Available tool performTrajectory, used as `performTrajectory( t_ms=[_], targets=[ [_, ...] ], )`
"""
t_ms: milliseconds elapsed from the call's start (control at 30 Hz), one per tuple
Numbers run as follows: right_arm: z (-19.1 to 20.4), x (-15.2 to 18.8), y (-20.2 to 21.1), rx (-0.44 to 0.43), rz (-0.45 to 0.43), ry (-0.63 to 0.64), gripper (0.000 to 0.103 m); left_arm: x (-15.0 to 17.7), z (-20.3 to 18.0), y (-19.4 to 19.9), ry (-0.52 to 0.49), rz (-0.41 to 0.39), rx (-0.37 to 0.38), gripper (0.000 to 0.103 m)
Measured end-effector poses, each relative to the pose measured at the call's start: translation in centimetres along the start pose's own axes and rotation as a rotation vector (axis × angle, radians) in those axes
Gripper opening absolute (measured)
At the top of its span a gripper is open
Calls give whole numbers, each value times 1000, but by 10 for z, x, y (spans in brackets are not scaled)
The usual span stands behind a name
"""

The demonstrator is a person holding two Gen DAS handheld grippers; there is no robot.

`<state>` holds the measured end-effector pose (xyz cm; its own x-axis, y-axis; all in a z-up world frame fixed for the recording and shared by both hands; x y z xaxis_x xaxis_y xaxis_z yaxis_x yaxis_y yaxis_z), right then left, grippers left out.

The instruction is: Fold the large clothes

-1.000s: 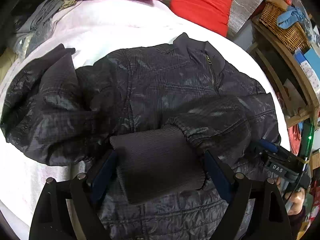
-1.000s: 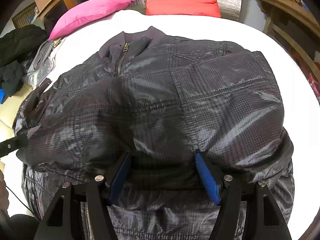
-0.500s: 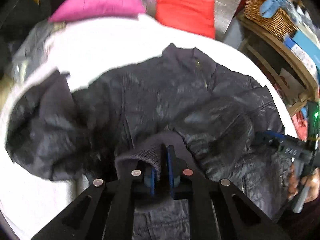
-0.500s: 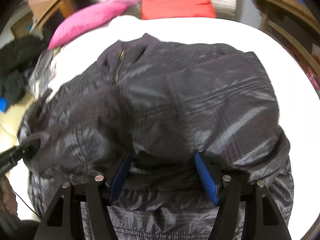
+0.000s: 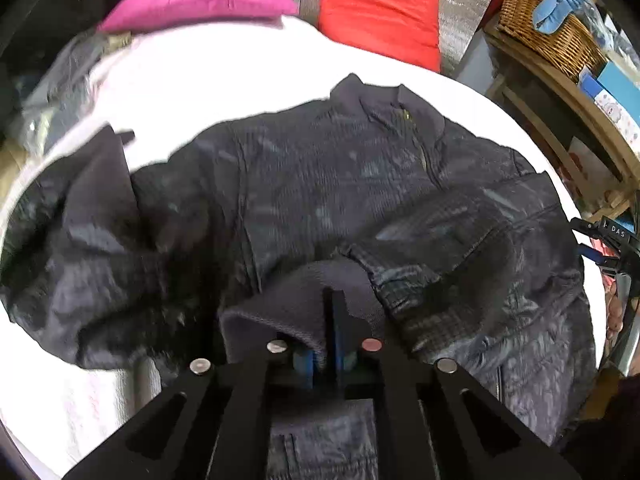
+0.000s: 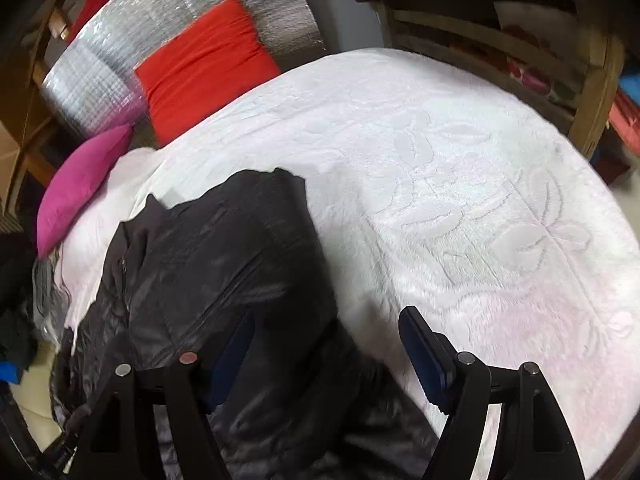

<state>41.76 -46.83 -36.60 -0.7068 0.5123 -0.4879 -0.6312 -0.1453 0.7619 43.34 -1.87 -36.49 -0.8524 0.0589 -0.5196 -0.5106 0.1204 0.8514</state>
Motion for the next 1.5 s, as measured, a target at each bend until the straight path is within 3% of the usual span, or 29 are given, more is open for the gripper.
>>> performTrajectory(
  t_ms=[67, 200, 233, 267, 300, 333, 400, 467, 533, 667, 700, 767, 833, 867, 900, 967, 1067, 1133, 1267, 1333, 1400, 1500],
  targets=[
    [0, 1, -10, -12, 32, 3, 78, -10, -3, 6, 4, -47, -10, 4],
    [13, -2, -23, -6, 17, 79, 76, -28, 1, 24, -8, -163, -93, 4],
    [19, -2, -26, 3, 8, 109, 71, -33, 4, 26, -5, -181, -109, 4],
    [26, 1, -29, 6, 3, 131, 52, -37, 7, 27, -2, -195, -122, 4],
    [30, 3, -33, 11, 8, 154, 41, -42, 10, 29, 4, -213, -146, 4],
    [32, 3, -32, 32, -1, 172, 39, -48, 14, 32, 5, -239, -176, 4],
    [35, -3, -27, 54, -45, 191, 26, -59, 19, 34, 3, -283, -224, 4],
    [32, -10, -15, 56, -95, 174, 21, -68, 20, 29, -18, -311, -285, 4],
    [26, -13, -12, 61, -121, 145, 21, -69, 25, 15, -40, -290, -348, 4],
    [23, -5, -25, 58, -51, 131, 22, -41, 33, -38, -38, -47, -327, 7],
    [25, -6, -24, 51, -48, 126, 22, -39, 35, -42, -19, -25, -307, 8],
    [30, -7, -11, 25, -31, 92, 23, -44, 37, -33, 8, -40, -282, 9],
    [36, -6, 5, -2, -35, 95, 26, -50, 41, -19, 28, -85, -286, 33],
    [39, -5, 11, -11, -41, 104, 34, -52, 44, -12, 37, -111, -292, 55],
    [45, -3, 19, -32, -44, 114, 52, -56, 46, -5, 45, -141, -302, 67],
    [58, 4, 30, -110, -33, 129, 85, -60, 46, 9, 35, -200, -309, 67],
    [83, 19, 47, -235, -18, 159, 85, -61, 35, 25, -15, -264, -300, 67],
    [94, 38, 48, -321, 50, 151, 85, -61, 24, 29, -52, -288, -275, 67],
    [107, 73, 33, -437, 185, 60, 81, -54, 1, 21, -77, -253, -180, 67],
    [109, 78, 23, -429, 191, 33, 74, -50, -5, 10, -82, -209, -169, 67],
    [109, 81, 10, -370, 196, 56, 65, -45, -7, -3, -89, -166, -187, 67],
    [99, 79, -10, -270, 214, 62, 53, -30, -3, -32, -99, -37, -222, 67]
  ],
)
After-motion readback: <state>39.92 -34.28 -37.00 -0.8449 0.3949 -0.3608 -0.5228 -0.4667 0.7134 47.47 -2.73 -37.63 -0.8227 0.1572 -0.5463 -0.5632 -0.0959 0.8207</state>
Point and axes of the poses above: each gripper's, at about its wrist camera, not at the fingertips, and y roughly against the way its jaws point, z to its left, x to its underside, the point moved 10 cm from there along -y, roughly the way its jaws point, and after that the axes turned 7 degrees about -x, right-handed, at the moved point
